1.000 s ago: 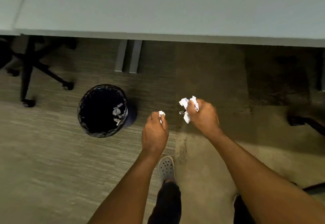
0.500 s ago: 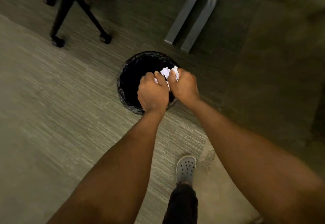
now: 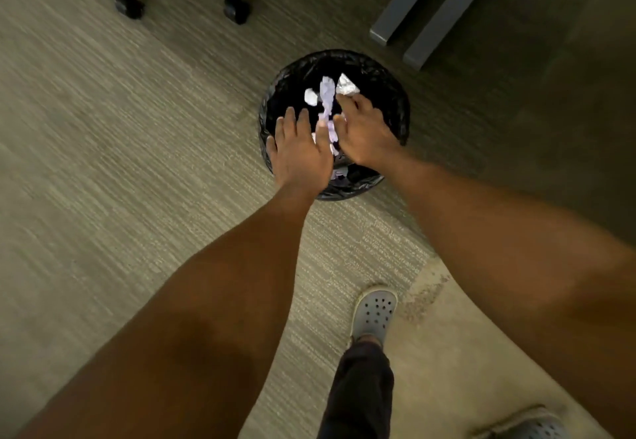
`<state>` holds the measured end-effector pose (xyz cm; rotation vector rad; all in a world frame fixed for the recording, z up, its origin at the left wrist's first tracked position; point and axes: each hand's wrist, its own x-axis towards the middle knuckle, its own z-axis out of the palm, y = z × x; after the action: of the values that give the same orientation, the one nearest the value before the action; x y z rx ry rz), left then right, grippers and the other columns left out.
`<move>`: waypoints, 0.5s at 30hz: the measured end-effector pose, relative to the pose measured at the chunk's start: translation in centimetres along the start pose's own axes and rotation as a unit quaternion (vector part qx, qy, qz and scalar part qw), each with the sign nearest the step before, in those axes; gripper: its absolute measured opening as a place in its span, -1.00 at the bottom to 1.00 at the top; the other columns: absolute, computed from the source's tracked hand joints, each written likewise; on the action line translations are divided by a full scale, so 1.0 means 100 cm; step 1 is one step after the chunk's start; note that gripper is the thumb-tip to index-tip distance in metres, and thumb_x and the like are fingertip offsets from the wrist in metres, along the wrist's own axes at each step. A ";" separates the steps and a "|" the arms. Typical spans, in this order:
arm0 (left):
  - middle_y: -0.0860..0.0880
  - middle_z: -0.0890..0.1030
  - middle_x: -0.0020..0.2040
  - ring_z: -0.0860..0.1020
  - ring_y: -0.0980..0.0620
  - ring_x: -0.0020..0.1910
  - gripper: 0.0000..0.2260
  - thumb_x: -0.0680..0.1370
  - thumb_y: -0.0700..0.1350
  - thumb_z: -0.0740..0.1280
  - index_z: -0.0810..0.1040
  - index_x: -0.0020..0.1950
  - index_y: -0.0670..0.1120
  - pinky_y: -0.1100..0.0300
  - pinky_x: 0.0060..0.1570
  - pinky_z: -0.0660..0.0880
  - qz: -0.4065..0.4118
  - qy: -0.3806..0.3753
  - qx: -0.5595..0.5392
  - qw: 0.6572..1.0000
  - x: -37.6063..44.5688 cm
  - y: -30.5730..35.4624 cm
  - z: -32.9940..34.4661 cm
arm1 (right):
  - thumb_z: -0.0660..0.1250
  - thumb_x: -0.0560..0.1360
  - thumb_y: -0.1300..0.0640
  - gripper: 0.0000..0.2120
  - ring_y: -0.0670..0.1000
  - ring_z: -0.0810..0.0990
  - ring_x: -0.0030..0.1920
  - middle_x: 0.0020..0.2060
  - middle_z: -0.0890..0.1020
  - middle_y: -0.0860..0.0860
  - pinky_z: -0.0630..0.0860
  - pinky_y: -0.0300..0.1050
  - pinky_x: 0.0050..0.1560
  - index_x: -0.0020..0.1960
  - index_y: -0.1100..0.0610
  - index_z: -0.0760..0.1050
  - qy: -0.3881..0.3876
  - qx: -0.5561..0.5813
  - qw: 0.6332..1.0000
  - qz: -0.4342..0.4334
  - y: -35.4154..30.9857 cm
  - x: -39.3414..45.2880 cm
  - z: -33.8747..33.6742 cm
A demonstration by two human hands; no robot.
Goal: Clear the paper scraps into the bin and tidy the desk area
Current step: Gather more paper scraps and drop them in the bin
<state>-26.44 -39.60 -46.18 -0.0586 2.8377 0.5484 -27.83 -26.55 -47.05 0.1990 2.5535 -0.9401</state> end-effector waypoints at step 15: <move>-0.06 0.05 0.60 -0.04 -0.02 0.57 -0.43 0.64 0.16 -0.20 0.12 0.57 -0.09 -0.02 0.52 -0.13 0.101 0.019 0.043 0.994 -0.050 0.016 -0.013 | 0.00 0.66 -0.05 -0.53 0.03 0.21 0.49 0.50 0.27 0.09 0.20 -0.04 0.43 0.49 0.14 0.23 0.148 0.100 0.984 -0.022 0.019 -0.083 -0.034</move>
<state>-22.08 -38.60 -43.20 0.2398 2.9184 0.4687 -20.93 -22.87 -42.34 0.3682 2.7361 -1.2692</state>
